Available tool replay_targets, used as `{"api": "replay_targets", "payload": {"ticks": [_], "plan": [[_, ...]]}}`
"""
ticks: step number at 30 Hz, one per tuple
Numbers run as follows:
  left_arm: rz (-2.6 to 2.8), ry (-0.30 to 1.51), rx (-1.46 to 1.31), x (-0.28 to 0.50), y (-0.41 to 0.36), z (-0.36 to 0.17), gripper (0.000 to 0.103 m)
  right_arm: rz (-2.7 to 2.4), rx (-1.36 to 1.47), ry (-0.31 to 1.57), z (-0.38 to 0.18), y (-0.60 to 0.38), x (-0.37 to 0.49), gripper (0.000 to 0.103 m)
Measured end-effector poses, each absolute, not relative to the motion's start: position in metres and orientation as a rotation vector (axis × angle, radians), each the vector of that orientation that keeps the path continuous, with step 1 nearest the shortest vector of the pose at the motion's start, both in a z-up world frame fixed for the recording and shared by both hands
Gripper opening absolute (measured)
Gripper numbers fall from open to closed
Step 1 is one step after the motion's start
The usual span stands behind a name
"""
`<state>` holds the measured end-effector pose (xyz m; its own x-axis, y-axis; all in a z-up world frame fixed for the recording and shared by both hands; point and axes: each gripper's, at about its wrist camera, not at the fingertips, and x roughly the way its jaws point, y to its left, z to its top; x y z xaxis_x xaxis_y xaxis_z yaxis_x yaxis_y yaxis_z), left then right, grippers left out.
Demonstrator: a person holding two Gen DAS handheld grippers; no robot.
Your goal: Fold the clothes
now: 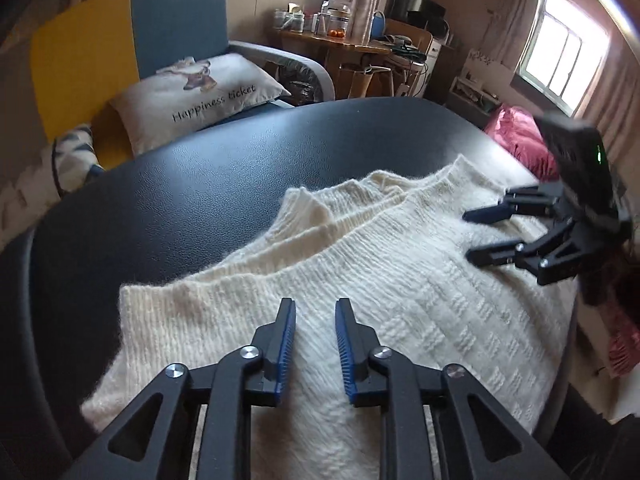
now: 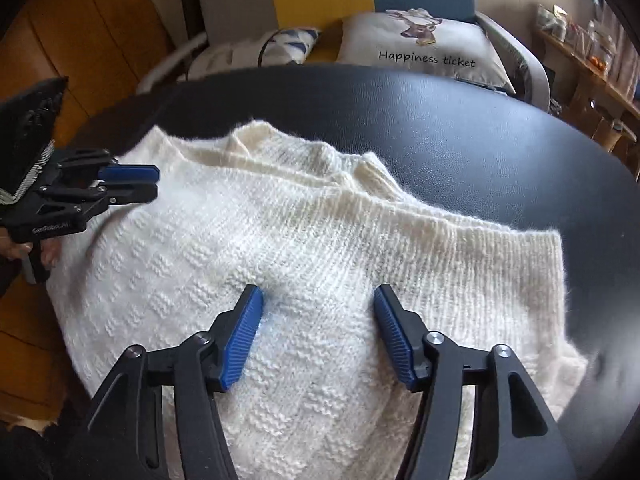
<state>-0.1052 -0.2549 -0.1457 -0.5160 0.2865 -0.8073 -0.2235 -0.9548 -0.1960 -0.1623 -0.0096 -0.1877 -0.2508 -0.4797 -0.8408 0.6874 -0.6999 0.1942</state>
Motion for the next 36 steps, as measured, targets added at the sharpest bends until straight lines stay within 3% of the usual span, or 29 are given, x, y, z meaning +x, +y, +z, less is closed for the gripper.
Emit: {"api": "replay_targets", "payload": {"ticks": [5,10,12,14,15,16,17,25,31,36], "plan": [[2.394,-0.07,-1.424,-0.131,-0.258,-0.148,0.03,-2.014,1.233,0.224,-0.188,-0.004,-0.157,0.062],[2.337,0.143,-1.471,-0.138,-0.225,-0.16,0.034,-2.016,1.223,0.224,-0.185,-0.006,-0.153,0.065],[2.37,0.183,-1.456,-0.137,-0.216,-0.162,0.034,-2.019,1.218,0.224,-0.186,-0.006,-0.155,0.065],[2.421,0.224,-1.424,-0.133,-0.209,-0.163,0.027,-2.024,1.215,0.224,-0.186,-0.006,-0.157,0.065],[2.445,0.211,-1.411,-0.13,-0.208,-0.162,0.022,-2.027,1.214,0.224,-0.186,-0.007,-0.156,0.065],[2.467,0.187,-1.4,-0.127,-0.208,-0.161,0.007,-2.031,1.213,0.225,-0.185,-0.007,-0.154,0.065],[2.503,0.157,-1.385,-0.124,-0.209,-0.16,0.005,-2.037,1.212,0.229,-0.184,-0.007,-0.153,0.065],[2.718,0.023,-1.212,-0.109,-0.216,-0.137,0.004,-2.092,1.184,0.233,-0.167,-0.006,-0.146,0.065],[2.681,-0.03,-1.394,-0.136,-0.214,-0.165,0.005,-2.102,1.201,0.278,-0.172,-0.017,-0.148,0.065],[2.668,-0.136,-1.392,-0.13,-0.222,-0.159,0.016,-2.118,1.198,0.244,-0.177,-0.016,-0.146,0.065]]}}
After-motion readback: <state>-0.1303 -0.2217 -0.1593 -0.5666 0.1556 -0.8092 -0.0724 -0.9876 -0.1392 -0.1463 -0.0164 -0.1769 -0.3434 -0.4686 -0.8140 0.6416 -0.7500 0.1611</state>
